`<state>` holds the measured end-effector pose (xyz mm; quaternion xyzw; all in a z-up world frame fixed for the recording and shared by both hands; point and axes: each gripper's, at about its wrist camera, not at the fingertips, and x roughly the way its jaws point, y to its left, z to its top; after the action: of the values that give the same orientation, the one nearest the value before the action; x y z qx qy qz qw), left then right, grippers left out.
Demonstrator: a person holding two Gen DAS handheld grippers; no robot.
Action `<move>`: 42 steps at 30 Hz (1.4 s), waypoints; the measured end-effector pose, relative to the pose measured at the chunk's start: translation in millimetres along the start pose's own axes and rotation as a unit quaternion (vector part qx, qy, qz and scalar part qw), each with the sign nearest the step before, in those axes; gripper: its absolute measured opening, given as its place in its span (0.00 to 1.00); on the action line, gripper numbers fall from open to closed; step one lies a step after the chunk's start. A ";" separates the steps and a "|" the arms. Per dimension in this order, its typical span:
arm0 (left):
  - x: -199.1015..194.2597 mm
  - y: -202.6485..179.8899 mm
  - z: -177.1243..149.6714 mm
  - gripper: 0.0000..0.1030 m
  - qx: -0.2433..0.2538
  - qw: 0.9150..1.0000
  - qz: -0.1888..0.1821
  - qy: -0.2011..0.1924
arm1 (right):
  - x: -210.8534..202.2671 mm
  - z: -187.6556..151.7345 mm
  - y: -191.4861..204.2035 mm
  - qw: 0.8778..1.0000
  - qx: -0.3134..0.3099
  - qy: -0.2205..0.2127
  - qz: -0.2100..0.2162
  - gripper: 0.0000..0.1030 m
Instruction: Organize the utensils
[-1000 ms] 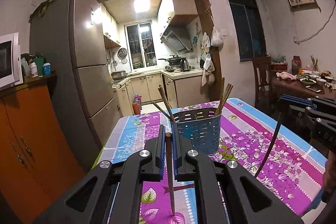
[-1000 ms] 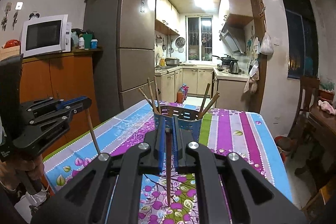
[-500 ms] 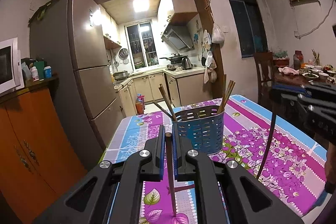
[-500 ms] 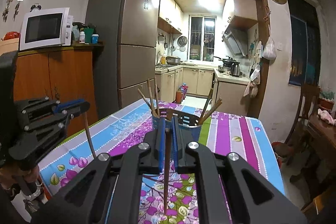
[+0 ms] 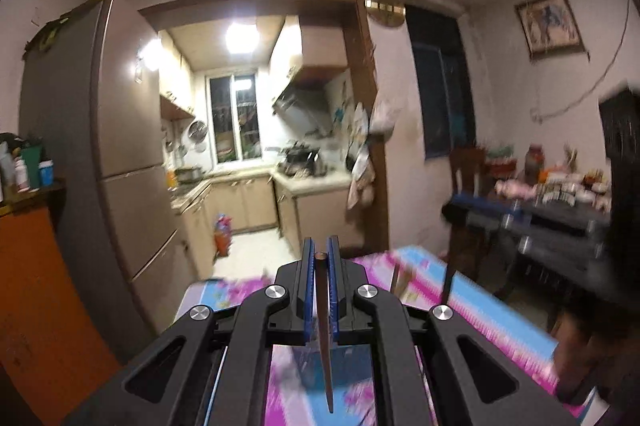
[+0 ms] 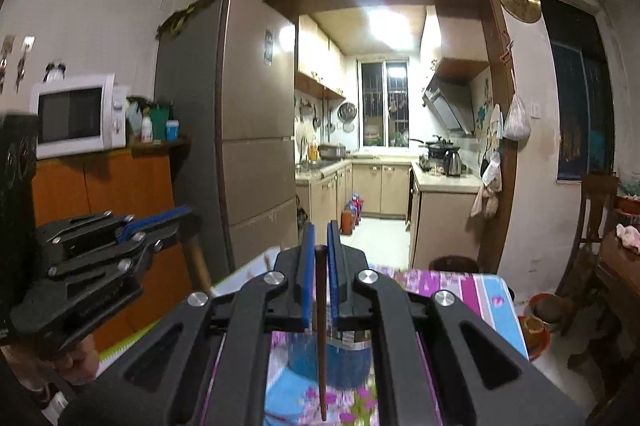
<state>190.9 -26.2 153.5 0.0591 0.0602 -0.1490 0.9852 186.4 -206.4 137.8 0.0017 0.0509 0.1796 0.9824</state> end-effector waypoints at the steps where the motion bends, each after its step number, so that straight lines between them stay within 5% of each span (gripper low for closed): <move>1: 7.4 2.4 14.7 0.07 -0.006 1.000 -0.005 -0.016 | 4.1 8.5 -1.6 1.000 0.002 -0.008 -0.002 0.05; 9: 61.7 10.1 46.0 0.07 -0.011 0.998 0.012 -0.062 | 47.0 36.7 -20.3 0.998 0.024 -0.061 -0.018 0.05; 21: 148.6 30.2 -32.9 0.07 -0.046 0.999 0.025 -0.008 | 127.2 -14.5 -54.3 0.994 0.093 -0.049 -0.026 0.05; 33: 168.8 35.3 -99.8 0.08 -0.064 0.997 0.026 0.045 | 143.3 -84.6 -48.6 0.991 0.127 0.005 -0.038 0.06; 35: 163.3 36.7 -97.9 0.08 -0.064 0.996 0.032 0.043 | 137.2 -86.5 -48.8 0.991 0.122 0.006 -0.050 0.23; 36: 154.8 39.6 -92.5 0.10 -0.065 0.996 0.040 0.036 | 129.3 -85.3 -50.6 0.991 0.123 -0.002 -0.060 0.48; 37: 145.3 41.8 -87.2 0.17 -0.068 0.996 0.042 0.027 | 118.4 -82.5 -54.4 0.990 0.126 -0.015 -0.064 0.58; 39: 112.2 48.2 -71.8 0.39 -0.069 0.996 0.056 -0.011 | 88.6 -75.2 -59.3 0.989 0.119 -0.043 -0.074 0.58; 41: 76.5 52.8 -59.8 0.78 -0.063 0.994 0.079 -0.053 | 55.8 -67.9 -63.4 0.987 0.112 -0.065 -0.095 0.70; 42: 56.1 55.1 -54.6 0.84 -0.060 0.991 0.089 -0.074 | 27.2 -63.7 -66.3 0.984 0.109 -0.085 -0.110 0.85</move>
<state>255.1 17.4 97.5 -0.0061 -0.0097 -0.0609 0.9981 228.7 -259.9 70.3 0.1187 -0.0133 0.0631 0.9908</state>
